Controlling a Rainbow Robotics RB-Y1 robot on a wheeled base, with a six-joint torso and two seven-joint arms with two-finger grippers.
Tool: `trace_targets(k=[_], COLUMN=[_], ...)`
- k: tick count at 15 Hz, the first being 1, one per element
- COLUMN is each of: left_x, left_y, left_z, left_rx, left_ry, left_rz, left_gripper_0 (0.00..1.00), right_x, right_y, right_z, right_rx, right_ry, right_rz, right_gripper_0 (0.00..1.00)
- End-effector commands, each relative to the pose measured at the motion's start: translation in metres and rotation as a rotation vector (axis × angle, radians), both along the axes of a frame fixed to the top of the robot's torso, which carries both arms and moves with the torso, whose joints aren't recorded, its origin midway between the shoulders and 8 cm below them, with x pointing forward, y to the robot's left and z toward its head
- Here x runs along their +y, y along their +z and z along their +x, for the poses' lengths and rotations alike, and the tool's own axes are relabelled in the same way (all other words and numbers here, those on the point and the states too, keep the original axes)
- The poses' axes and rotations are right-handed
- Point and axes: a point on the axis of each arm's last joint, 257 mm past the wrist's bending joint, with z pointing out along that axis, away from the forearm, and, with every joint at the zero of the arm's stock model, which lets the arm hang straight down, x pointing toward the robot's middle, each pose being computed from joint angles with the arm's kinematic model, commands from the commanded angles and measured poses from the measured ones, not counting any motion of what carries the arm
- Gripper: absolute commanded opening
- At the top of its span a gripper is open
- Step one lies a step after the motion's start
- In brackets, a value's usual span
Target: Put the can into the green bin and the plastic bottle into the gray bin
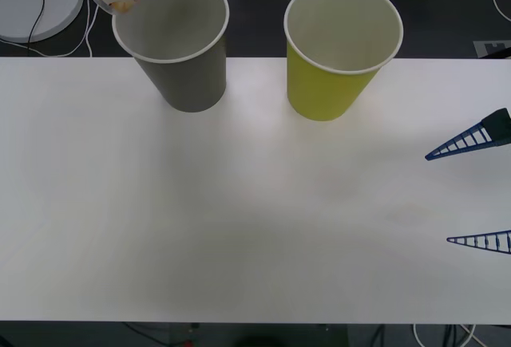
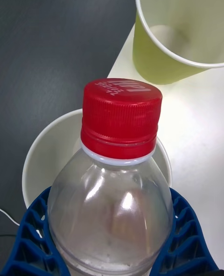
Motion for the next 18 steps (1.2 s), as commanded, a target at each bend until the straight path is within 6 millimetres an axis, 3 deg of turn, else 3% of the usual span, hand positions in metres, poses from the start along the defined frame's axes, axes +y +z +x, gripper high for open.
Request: trace_targets(k=[1, 14, 15, 16, 17, 18], left_x=[0.002, -0.006, -0.006, -0.007, -0.008, -0.009], left_y=[0.0, 0.004, 0.004, 0.005, 0.005, 0.005], left_z=[0.002, 0.011, 0.011, 0.011, 0.012, 0.013], left_rx=[-0.006, -0.026, -0.027, -0.026, -0.023, -0.015], left_ry=[0.006, 0.035, 0.036, 0.038, 0.046, 0.051], left_rz=[0.007, -0.041, -0.044, -0.053, -0.073, -0.097], left_gripper_0=[0.0, 0.01, 0.08, 0.38, 1.0, 1.0], right_x=[0.0, 0.0, 0.0, 0.0, 0.0, 0.0], right_y=[0.0, 0.0, 0.0, 0.0, 0.0, 0.0], right_z=[0.0, 0.0, 0.0, 0.0, 0.0, 0.0], right_rx=[0.0, 0.0, 0.0, 0.0, 0.0, 0.0], right_ry=[0.0, 0.0, 0.0, 0.0, 0.0, 0.0], right_rz=[0.0, 0.0, 0.0, 0.0, 0.0, 0.0], right_gripper_0=[1.0, 1.0, 1.0, 1.0, 1.0, 1.0])
